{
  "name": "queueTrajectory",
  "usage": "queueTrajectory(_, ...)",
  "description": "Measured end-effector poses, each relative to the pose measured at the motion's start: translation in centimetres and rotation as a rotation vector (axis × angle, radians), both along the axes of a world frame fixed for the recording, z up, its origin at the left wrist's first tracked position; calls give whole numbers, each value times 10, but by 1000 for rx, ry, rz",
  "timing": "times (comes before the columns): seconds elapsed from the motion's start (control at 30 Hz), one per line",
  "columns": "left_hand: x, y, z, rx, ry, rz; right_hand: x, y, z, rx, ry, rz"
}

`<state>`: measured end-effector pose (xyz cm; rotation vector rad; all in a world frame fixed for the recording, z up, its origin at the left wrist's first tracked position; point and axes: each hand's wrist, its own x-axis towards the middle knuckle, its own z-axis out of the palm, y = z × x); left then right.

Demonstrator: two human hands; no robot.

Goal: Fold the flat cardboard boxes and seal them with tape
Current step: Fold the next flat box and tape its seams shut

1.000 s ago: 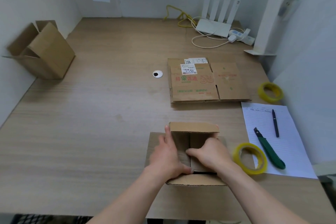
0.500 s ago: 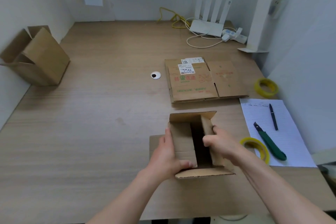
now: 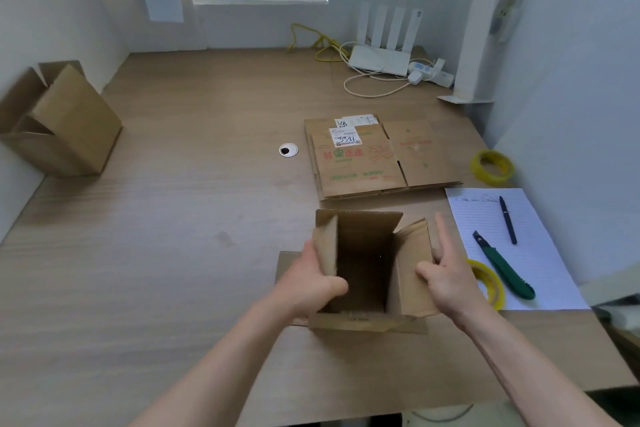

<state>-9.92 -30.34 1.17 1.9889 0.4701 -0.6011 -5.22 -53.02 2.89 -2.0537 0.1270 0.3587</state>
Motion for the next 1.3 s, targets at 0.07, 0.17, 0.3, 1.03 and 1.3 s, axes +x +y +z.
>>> queueTrajectory(0.07, -5, 22, 6, -275, -8, 163, 3, -5, 6, -226, -125, 169)
queueTrajectory(0.17, -11, 45, 4, -358, -162, 266, 14, -6, 13, -383, -139, 379)
queueTrajectory(0.3, -14, 52, 2, -52, -330, 87, 25, -1, 13, -489, -36, 446)
queueTrajectory(1.03, -3, -39, -3, 729, -364, -166, -16, 22, 8, -404, -179, 498)
queueTrajectory(1.3, -14, -14, -35, 739, -571, -297, -31, 25, -17, -362, -170, 398)
